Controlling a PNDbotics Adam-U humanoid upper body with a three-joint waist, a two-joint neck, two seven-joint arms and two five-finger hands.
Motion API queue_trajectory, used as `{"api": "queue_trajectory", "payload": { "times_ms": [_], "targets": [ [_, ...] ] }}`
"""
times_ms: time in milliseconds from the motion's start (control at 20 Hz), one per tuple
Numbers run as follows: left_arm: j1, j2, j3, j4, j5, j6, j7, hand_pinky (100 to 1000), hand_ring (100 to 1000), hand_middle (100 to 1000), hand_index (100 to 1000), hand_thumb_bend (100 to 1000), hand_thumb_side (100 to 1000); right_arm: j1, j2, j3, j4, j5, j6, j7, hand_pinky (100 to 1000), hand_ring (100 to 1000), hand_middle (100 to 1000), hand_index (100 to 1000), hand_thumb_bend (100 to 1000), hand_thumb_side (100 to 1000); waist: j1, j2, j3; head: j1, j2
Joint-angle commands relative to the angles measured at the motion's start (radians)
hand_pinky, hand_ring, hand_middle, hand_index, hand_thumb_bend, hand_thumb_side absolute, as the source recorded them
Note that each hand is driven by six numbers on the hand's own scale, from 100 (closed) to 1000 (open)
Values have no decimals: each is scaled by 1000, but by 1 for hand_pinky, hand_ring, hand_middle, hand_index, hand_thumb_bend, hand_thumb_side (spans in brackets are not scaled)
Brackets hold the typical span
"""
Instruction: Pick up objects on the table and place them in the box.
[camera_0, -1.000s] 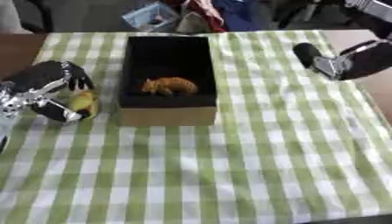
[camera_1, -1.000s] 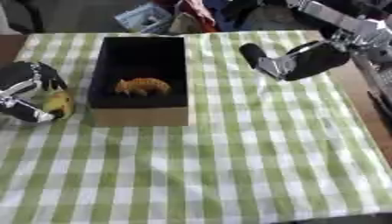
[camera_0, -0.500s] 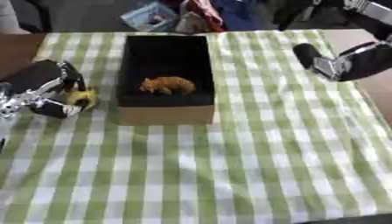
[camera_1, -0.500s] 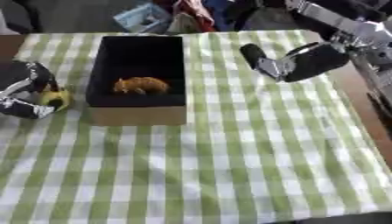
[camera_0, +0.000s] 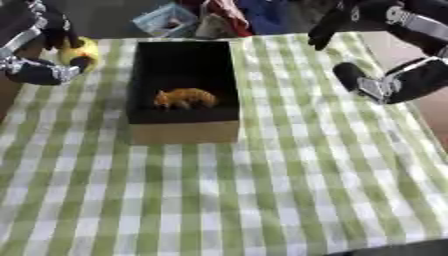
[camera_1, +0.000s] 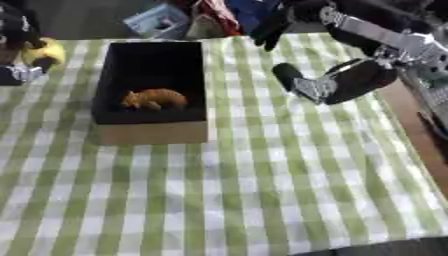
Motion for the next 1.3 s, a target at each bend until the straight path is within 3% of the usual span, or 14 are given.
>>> {"api": "queue_trajectory", "payload": {
  "times_ms": [50, 450, 800, 1000, 1300],
  "targets": [
    [-43, 23, -13, -28, 28, -9, -12, 501, 313, 306, 514, 275, 100, -24, -20, 17, -26, -24, 1, 38, 757, 658, 675, 813, 100, 475, 3, -17, -11, 13, -12],
    [-93, -53, -72, 9, -33, -83, -52, 523, 353, 343, 543, 353, 100, -60, -6, 94, -39, -70, 7, 154, 756, 657, 669, 805, 100, 537, 7, -9, -73, 38, -25],
    [-90, -106, -96, 86, -102, -151, -92, 567, 414, 409, 599, 412, 106, -70, 2, 118, -37, -90, 17, 205, 756, 655, 667, 800, 100, 563, 8, -2, -95, 45, -31],
    [-81, -114, -95, 93, -101, -161, -94, 611, 479, 480, 675, 445, 108, -68, 3, 120, -34, -93, 18, 214, 755, 654, 664, 798, 100, 564, 7, 0, -93, 43, -31],
    [-80, -100, -89, 43, -15, -132, -116, 635, 503, 507, 694, 432, 110, -59, 7, 112, -26, -88, 18, 203, 754, 652, 662, 797, 100, 561, 7, -4, -77, 42, -30]
  ]
}}
